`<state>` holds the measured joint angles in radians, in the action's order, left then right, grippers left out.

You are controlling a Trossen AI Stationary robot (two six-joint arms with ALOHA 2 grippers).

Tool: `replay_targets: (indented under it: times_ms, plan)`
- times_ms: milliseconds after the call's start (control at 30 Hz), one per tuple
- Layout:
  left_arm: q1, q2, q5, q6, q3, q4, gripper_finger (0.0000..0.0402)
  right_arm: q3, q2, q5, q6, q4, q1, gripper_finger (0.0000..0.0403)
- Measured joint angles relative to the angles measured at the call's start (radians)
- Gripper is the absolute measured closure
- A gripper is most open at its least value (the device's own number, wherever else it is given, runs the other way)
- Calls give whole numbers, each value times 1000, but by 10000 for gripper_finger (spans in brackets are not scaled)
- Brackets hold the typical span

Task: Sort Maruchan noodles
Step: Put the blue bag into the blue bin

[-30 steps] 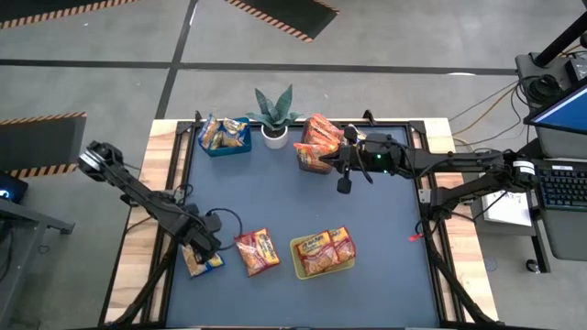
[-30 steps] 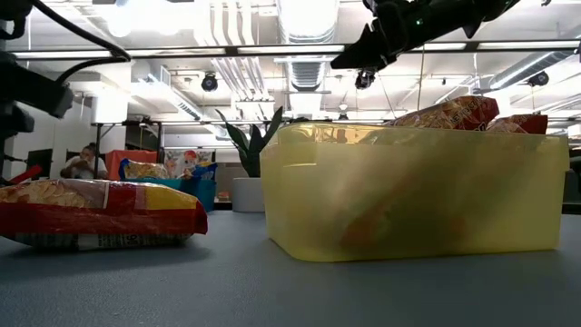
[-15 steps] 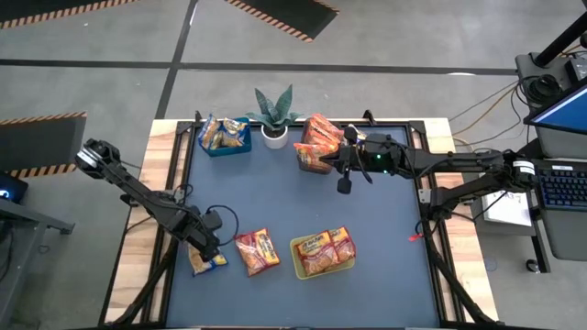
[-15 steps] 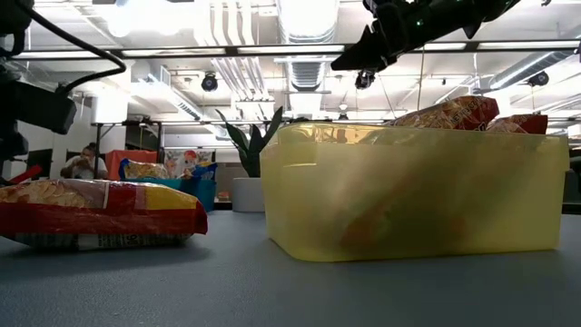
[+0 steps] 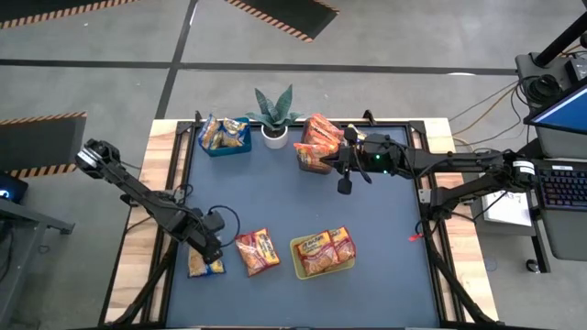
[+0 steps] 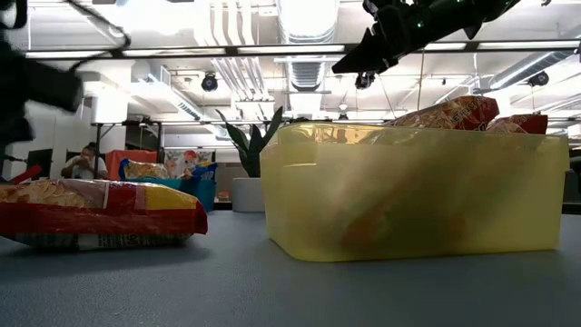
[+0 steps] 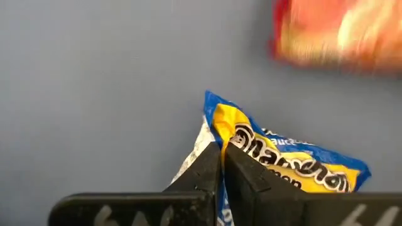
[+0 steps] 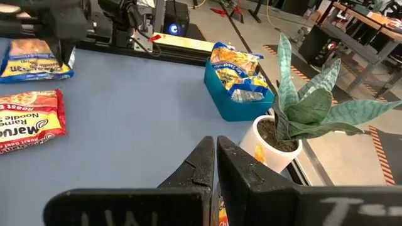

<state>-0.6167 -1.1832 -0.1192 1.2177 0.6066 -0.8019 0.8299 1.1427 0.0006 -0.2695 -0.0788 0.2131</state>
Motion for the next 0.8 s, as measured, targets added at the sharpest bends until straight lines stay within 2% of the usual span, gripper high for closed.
replay_targets:
  times_ms: [67, 200, 433, 533, 633, 800]
  plan:
    - [2, -1, -137, 17, 36, -57, 401, 0, 0, 0, 0, 0, 0, 394]
    - [42, -15, -447, 197, 107, -214, 401, 0, 0, 0, 8, 0, 0, 394]
    - [92, -16, -816, 236, 125, -103, 401, 0, 0, 0, 9, 0, 0, 394]
    - [111, -17, -868, 225, 124, -97, 401, 0, 0, 0, 9, 0, 0, 394]
    - [117, -25, -878, 185, 115, -62, 401, 0, 0, 0, 9, 0, 0, 394]
    - [120, -51, -853, -14, 78, 157, 401, 0, 0, 0, 8, -1, 0, 394]
